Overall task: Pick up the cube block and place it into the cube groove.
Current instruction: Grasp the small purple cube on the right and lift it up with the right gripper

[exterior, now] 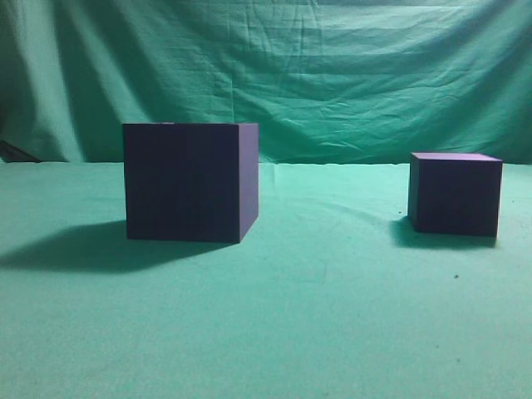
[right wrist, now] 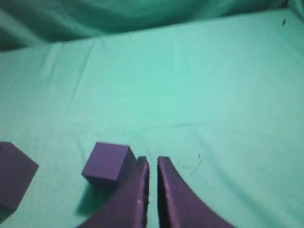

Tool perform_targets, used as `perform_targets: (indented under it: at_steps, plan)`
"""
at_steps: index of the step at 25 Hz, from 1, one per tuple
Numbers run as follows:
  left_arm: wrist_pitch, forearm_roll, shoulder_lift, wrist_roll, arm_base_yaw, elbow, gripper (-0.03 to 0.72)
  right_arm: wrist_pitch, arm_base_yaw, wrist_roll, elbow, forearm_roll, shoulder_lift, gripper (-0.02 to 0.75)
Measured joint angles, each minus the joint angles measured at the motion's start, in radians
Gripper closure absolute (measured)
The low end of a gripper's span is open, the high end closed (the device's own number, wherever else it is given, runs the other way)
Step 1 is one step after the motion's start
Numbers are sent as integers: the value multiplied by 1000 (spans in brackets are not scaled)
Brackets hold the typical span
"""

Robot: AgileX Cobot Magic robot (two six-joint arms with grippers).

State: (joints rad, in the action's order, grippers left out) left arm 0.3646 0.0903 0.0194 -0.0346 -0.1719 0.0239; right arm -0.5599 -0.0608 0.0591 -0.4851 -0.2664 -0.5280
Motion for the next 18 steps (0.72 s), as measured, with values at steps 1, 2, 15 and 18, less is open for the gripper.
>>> perform_targets:
  at_steps: [1,2,15,18]
  plan:
    - [0,0,0,0,0,0,688,-6,0,2,-4,-10,-21,738]
    - [0,0,0,0,0,0,688,-15,0,11,-14,-17,-47,738]
    - [0,0,0,0,0,0,688,-351,-358,-119,-401,214,-610,738]
    - [0,0,0,0,0,0,688,-396,-446,-245,-493,317,-766,638]
